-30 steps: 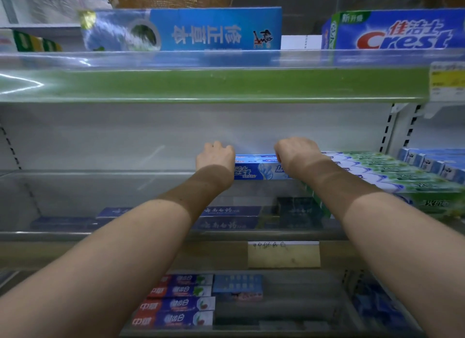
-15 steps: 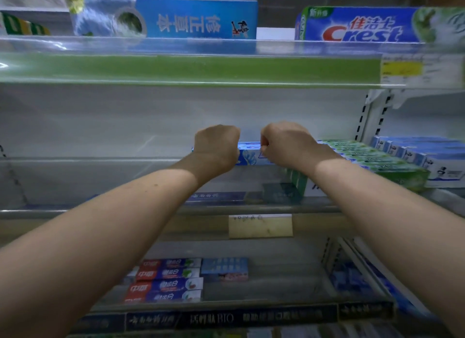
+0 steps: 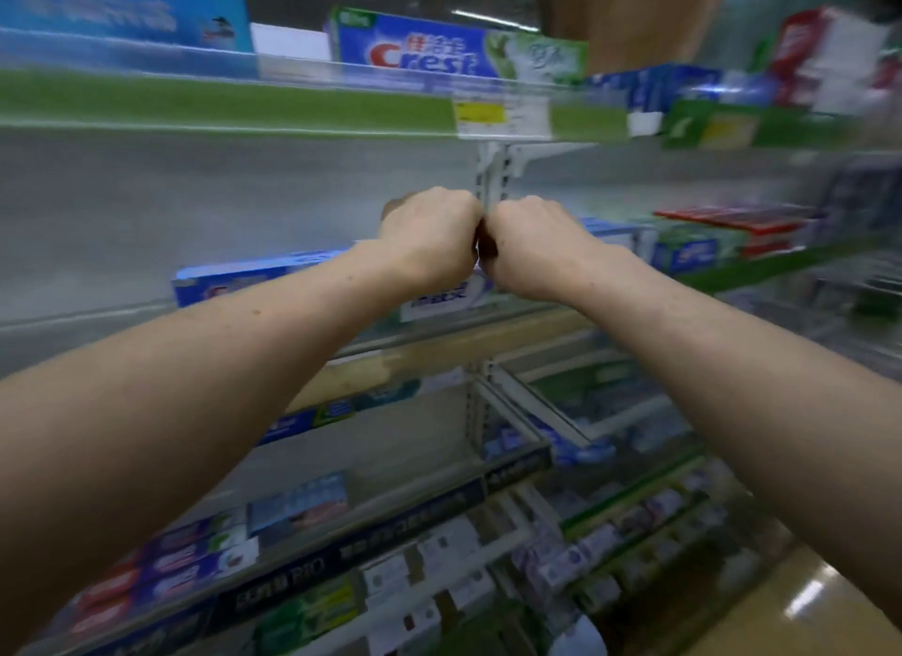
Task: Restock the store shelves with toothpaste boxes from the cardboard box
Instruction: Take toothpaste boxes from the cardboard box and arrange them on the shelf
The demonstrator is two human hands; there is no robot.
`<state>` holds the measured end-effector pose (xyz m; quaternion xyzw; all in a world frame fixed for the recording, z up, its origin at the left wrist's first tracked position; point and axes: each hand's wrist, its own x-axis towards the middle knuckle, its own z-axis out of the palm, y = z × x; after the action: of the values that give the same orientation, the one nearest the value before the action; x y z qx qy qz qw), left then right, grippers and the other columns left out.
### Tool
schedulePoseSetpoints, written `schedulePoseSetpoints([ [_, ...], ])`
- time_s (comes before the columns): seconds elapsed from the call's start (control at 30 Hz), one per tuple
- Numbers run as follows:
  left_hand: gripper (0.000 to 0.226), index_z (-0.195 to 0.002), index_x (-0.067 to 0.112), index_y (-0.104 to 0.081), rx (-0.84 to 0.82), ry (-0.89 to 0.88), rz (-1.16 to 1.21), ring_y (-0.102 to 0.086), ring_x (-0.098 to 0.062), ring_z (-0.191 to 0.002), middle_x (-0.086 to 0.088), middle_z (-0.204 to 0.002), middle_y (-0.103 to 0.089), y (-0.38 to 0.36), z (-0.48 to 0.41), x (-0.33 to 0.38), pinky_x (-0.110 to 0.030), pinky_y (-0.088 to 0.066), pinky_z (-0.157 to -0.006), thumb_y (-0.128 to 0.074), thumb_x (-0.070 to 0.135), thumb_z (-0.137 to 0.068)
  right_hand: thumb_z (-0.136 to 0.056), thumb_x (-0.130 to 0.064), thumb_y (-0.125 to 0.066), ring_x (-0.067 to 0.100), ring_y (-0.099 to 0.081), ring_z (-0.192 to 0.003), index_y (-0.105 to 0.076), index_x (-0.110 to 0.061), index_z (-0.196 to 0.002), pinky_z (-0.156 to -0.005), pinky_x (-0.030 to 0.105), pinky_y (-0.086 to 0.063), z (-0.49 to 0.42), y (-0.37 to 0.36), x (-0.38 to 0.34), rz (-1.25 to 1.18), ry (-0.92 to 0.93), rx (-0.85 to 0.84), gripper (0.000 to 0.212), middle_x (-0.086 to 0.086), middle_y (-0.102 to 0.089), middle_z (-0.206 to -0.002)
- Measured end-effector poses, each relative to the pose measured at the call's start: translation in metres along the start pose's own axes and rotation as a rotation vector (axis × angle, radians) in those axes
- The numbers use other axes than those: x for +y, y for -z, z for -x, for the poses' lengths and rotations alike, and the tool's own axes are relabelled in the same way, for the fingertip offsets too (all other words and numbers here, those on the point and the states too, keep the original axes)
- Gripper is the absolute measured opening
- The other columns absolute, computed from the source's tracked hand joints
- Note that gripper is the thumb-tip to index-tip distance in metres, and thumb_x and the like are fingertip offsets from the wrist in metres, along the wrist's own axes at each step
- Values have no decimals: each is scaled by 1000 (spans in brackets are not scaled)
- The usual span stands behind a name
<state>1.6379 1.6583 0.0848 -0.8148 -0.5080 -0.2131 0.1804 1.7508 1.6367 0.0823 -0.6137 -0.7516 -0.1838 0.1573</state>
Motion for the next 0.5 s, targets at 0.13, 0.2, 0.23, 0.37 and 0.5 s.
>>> schedulePoseSetpoints([
  [0.13,21,-103,19,-66,-15,-188,77,-60,-35,-101,-14,-108,-65,-8,1,55,-32,-34,-66,-52,18,-88,-92,-12,-49,37,-57,-106,-61,-9,-108,-72,35,-38,53,10,29,112,-176,-40,21,19,-62,-112],
  [0.2,21,-105,19,-65,-17,-298,112,-60,-34,-102,-12,-109,-65,-15,9,80,-32,-34,-66,-52,20,-89,-92,-14,-49,35,-58,-108,-62,-10,-111,-77,35,-41,84,11,37,135,-277,-79,24,18,-63,-115],
  [0.23,21,-105,19,-65,-32,-353,139,-60,-34,-102,-12,-109,-65,-19,15,92,-32,-34,-66,-52,20,-89,-92,-15,-49,35,-58,-108,-63,-10,-112,-77,34,-41,100,11,40,141,-334,-98,24,18,-63,-116],
  [0.37,20,-102,18,-65,-112,-553,245,-61,-34,-101,-12,-108,-66,-29,48,147,-32,-36,-67,-52,21,-87,-92,-19,-52,36,-59,-107,-61,-8,-111,-75,34,-41,173,11,46,153,-565,-180,24,18,-63,-115],
  [0.5,21,-105,20,-65,-158,-756,300,-61,-32,-104,-9,-110,-66,-31,91,218,-31,-35,-67,-54,23,-88,-92,-19,-52,35,-59,-99,-61,-11,-103,-69,31,-36,256,19,55,159,-766,-268,16,15,-64,-110],
])
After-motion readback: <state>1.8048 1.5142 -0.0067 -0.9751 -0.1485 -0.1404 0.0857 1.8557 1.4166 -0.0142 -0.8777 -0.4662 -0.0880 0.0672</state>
